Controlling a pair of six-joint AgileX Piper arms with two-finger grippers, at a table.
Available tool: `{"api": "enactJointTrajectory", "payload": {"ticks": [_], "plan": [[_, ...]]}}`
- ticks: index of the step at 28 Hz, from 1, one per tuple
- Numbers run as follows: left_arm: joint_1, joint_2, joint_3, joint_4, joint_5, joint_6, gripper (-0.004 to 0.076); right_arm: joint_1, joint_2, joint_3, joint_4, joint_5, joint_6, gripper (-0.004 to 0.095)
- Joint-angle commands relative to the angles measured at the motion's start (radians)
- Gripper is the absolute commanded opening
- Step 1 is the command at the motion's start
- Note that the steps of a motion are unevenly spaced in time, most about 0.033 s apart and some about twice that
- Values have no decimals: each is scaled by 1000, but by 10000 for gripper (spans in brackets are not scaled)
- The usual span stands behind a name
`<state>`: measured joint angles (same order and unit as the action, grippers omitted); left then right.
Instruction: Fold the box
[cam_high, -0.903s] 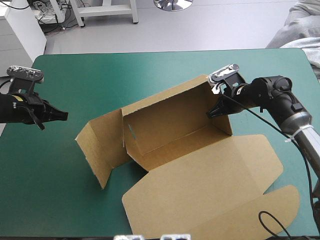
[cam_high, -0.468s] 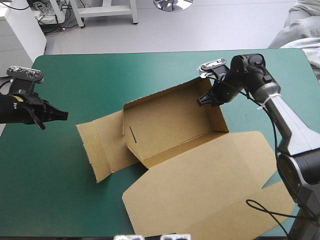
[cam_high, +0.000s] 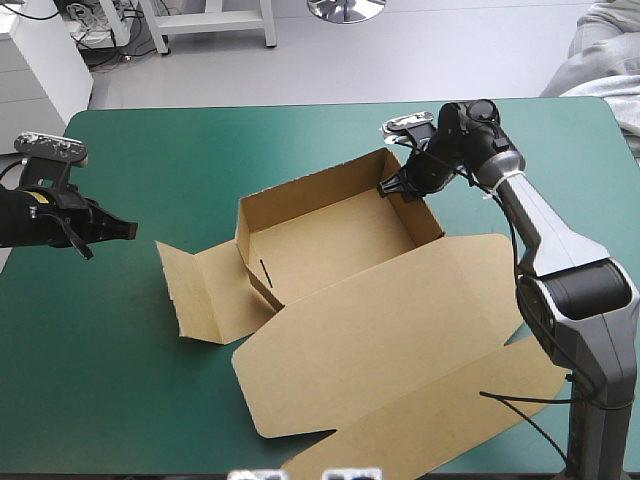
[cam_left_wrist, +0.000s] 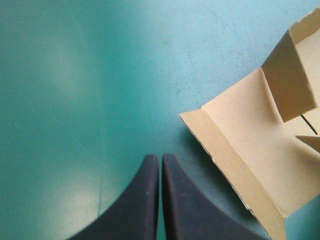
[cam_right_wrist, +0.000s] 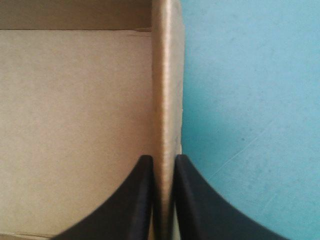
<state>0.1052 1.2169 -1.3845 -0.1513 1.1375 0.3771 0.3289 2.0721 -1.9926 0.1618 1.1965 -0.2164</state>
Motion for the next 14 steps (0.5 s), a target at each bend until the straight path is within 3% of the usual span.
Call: {"api": "enactJointTrajectory", "payload": {"ticks": [1,4,6,14], "plan": [[1,-25,-24,-13,-53,-7,5,4,-52,-42,26,56,-11,404],[1,-25,-24,-13,-53,-7,5,4,-52,-80,24,57,-13,678],[1,-25,-24,-13,-53,-7,5,4,-56,-112,26,57,-2,786],[1,-25,-24,-13,-53,-7,5,4,-178,-65,39,60,-11,792]]}}
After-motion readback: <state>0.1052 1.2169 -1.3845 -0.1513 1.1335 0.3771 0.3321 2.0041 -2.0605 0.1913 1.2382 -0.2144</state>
